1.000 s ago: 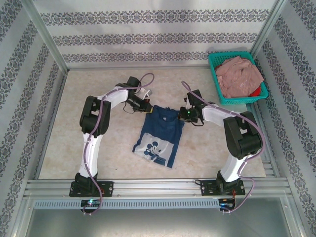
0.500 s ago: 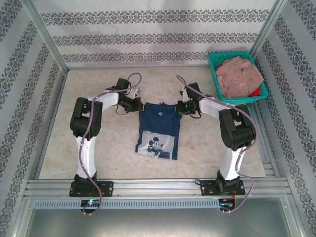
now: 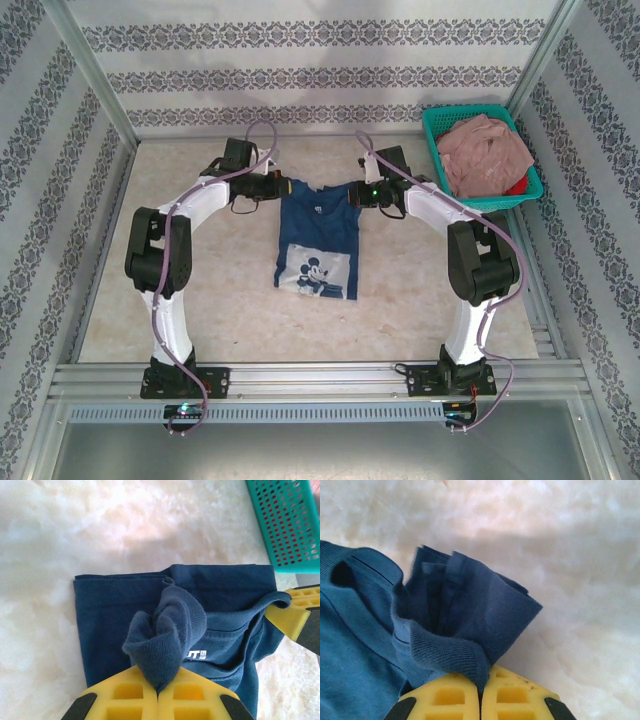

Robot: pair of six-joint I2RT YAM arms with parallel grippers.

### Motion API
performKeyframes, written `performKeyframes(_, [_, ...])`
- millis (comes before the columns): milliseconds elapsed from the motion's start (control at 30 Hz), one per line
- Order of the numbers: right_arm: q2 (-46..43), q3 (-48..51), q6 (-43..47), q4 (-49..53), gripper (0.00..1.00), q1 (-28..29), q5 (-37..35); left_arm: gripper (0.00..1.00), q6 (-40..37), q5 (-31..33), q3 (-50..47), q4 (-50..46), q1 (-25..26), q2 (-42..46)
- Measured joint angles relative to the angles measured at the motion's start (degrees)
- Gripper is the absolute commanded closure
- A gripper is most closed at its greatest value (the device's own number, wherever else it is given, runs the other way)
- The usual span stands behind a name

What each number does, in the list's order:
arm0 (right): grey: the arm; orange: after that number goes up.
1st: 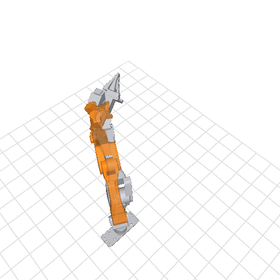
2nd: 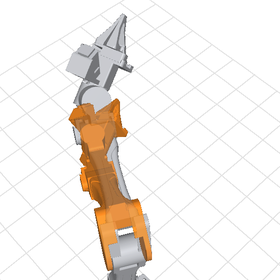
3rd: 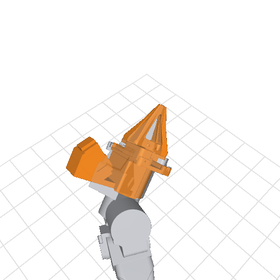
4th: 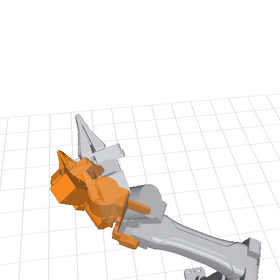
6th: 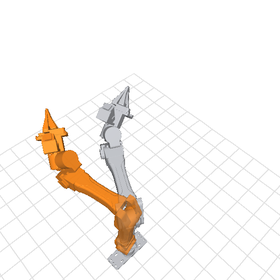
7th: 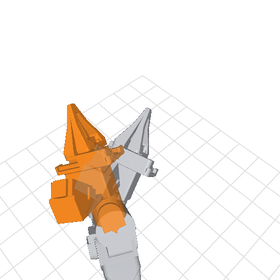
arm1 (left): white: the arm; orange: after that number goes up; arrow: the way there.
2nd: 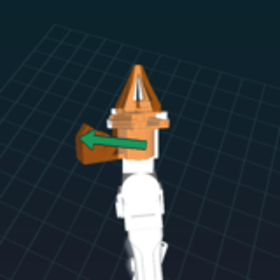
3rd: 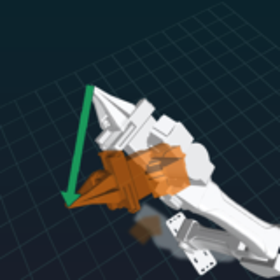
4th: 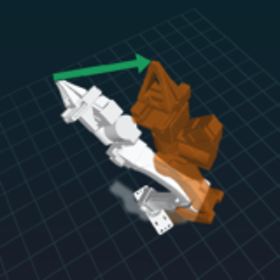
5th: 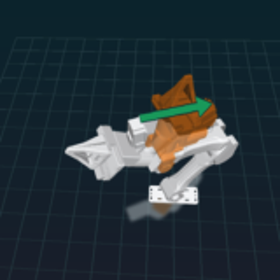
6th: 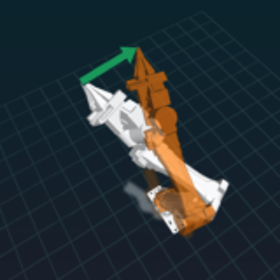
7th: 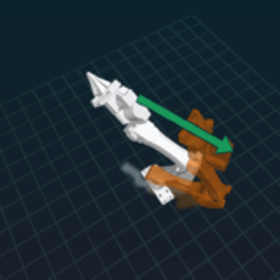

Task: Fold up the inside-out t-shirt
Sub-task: Fold the T-shirt at the center of the table.

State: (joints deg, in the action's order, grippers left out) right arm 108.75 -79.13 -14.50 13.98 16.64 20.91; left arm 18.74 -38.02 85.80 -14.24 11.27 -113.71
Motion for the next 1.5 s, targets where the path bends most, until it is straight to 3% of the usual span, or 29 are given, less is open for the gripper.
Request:
performKeyframes(167, [0.0, -9.4, 1.7, 1.1, 1.0, 0.0, 0.0, 1.0, -0.1, 1.9, 5.0, 0.2, -1.2, 0.3])
performKeyframes(333, [0.0, -19.9, 4.0, 0.4, 1.0, -0.6, 0.0, 1.0, -1.7, 3.4, 16.3, 0.6, -2.0, 0.4])
performKeyframes(467, [-1.5, -21.7, 6.3, -1.1, 1.0, -0.9, 0.5, 1.0, -3.5, 3.3, 18.3, 3.9, -2.0, 2.6])
performKeyframes(567, [-4.8, -17.4, 8.7, -3.4, 1.0, -1.0, 1.4, 1.0, -4.0, 2.3, 11.8, 8.5, -2.0, 7.1])
performKeyframes(867, [-18.9, 10.5, 12.1, -10.1, 1.0, 5.0, 2.9, 1.0, -1.7, 1.3, -25.6, 23.6, -0.9, 23.6])
performKeyframes(1067, [-30.1, 27.5, 10.1, -10.2, 1.0, 9.8, 2.3, 1.0, 0.5, 3.7, -43.3, 25.1, 7.6, 37.3])
performKeyframes(1167, [-35.6, 31.8, 7.6, -9.0, 1.0, 10.4, 1.7, 1.0, 1.7, 4.7, -47.9, 24.9, 13.0, 44.6])
performKeyframes(1300, [-37.5, 32.3, 4.3, -7.6, 1.0, 8.3, 1.0, 1.0, 3.6, 9.4, -48.8, 23.2, 14.2, 47.7])
performKeyframes(1500, [-21.7, 20.3, 0.7, -3.8, 1.0, 0.5, 0.6, 1.0, 4.1, 18.1, -37.8, 18.5, 13.1, 33.7])
